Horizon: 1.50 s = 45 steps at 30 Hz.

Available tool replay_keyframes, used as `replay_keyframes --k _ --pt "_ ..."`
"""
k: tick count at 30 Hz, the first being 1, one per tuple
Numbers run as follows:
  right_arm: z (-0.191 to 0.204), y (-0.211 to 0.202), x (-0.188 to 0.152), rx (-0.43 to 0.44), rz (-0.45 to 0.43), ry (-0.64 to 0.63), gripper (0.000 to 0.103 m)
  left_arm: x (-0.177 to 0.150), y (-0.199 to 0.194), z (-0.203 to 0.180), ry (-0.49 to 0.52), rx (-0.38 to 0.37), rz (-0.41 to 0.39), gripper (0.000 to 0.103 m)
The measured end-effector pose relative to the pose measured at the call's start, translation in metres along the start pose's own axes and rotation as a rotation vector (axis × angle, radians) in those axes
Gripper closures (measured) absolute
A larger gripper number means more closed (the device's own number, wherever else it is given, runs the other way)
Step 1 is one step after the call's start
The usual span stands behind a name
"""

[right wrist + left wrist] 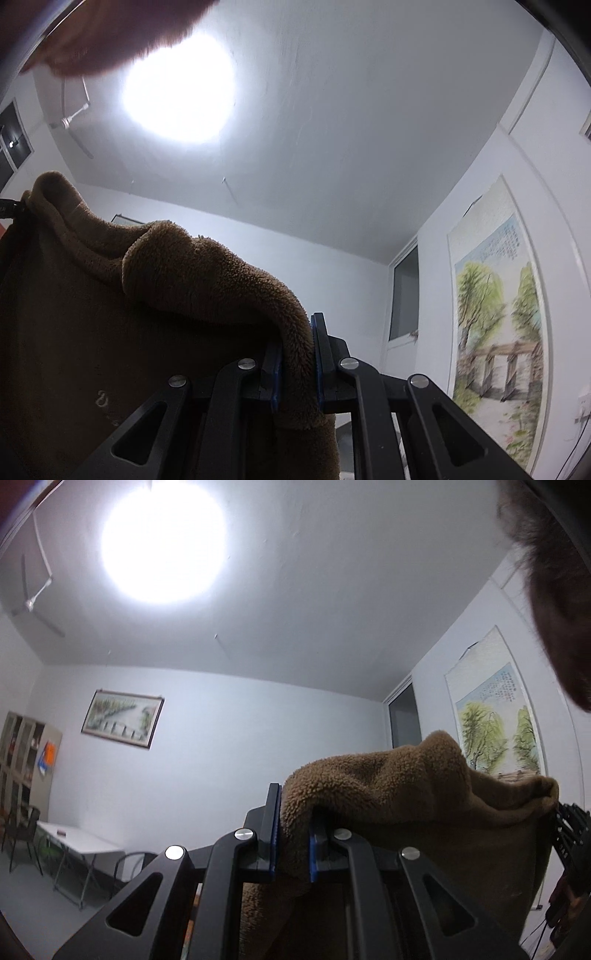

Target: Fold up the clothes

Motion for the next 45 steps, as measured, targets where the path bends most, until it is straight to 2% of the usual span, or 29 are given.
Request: replay_keyframes --k 3,5,14,20,26,29,36,39,41,42,43,45 --pt "0.0 -0.006 0.002 -0.006 0.006 0.0 0.089 -0.006 -0.001 0.0 0.037 -0.003 0.011 0.087" --pt "0.002 -0.005 -0.007 -0.008 0.036 0.004 0.089 -0.022 0.009 0.001 0.062 -0.001 0.048 0.087" --pt "0.036 0.047 -0.086 0.041 0.258 0.043 0.089 -0.138 0.102 0.024 0.046 0.021 0.382 0.087" --pt "0.058 0.109 -0.189 0.087 0.494 0.119 0.089 -0.242 0.166 0.024 0.075 0.03 0.609 0.087" --pt "0.077 0.173 -0.296 0.105 0.736 0.123 0.089 -0.356 0.231 0.021 0.081 0.045 0.83 0.087" --pt "0.089 0.197 -0.352 0.119 0.856 0.134 0.089 -0.401 0.26 0.021 0.085 0.046 0.923 0.087" --pt "0.114 0.227 -0.46 0.126 1.084 0.162 0.089 -0.502 0.302 0.026 0.101 0.05 1.122 0.087" --pt "0.126 0.229 -0.5 0.136 1.187 0.182 0.088 -0.544 0.312 0.029 0.105 0.056 1.241 0.087" --pt "0.134 0.23 -0.523 0.163 1.263 0.196 0.087 -0.567 0.314 0.03 0.105 0.059 1.314 0.084" --pt "0.14 0.231 -0.534 0.182 1.305 0.204 0.084 -0.579 0.313 0.031 0.111 0.065 1.357 0.076" --pt "0.143 0.229 -0.541 0.196 1.33 0.219 0.083 -0.59 0.312 0.032 0.121 0.081 1.401 0.061" --pt "0.147 0.225 -0.552 0.22 1.368 0.255 0.079 -0.605 0.31 0.034 0.128 0.107 1.447 0.046"
Point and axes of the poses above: each gripper's, at about its wrist camera, not at the fingertips, and y roughly the way its jaws point, z to its left, x to its top, the point moved 3 cm from there along y, roughly the way its jaws point, and after that the axes turned 10 degrees about x, right-handed, at the moved point
